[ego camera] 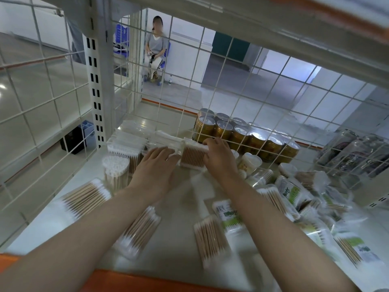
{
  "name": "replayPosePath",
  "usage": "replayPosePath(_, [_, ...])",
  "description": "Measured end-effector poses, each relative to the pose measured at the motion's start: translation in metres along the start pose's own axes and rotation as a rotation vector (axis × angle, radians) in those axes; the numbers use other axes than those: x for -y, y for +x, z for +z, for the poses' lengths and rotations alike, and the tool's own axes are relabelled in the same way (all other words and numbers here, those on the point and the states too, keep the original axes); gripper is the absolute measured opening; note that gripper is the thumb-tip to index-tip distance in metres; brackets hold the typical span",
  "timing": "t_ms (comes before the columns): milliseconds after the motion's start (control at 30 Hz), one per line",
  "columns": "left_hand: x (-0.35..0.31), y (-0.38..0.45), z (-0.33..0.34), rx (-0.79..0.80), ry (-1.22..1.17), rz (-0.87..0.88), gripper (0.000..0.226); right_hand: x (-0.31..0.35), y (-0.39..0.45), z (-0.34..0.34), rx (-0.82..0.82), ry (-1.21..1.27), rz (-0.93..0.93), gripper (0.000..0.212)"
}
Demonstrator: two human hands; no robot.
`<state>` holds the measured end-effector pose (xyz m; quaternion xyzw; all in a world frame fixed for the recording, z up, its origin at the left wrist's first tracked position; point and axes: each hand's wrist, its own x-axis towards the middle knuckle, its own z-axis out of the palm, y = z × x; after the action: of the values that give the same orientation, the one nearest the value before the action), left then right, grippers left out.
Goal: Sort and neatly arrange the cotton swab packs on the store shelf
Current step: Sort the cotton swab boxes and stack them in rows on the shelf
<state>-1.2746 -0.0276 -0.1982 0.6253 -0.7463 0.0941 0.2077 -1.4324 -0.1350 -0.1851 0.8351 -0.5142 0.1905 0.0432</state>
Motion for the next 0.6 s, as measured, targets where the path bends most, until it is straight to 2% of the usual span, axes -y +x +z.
replayPosePath(167, [-0.012,-0.006,-0.005,0.031,-0.079,-0.031,0.033,-0.002,-0.018,-0.010,0.001,0.035,-0.035,0.027])
replayPosePath(333, [-0.027,-0.014,-0.012,0.072,-0.125,-0.046,0.037,-0.002,-0.038,-0.021,0.007,0.028,-0.016,0.028])
replayPosePath(600, [-0.053,-0.029,-0.010,0.132,-0.266,-0.097,0.030,-0.013,-0.074,-0.043,0.131,0.033,0.014,0.033])
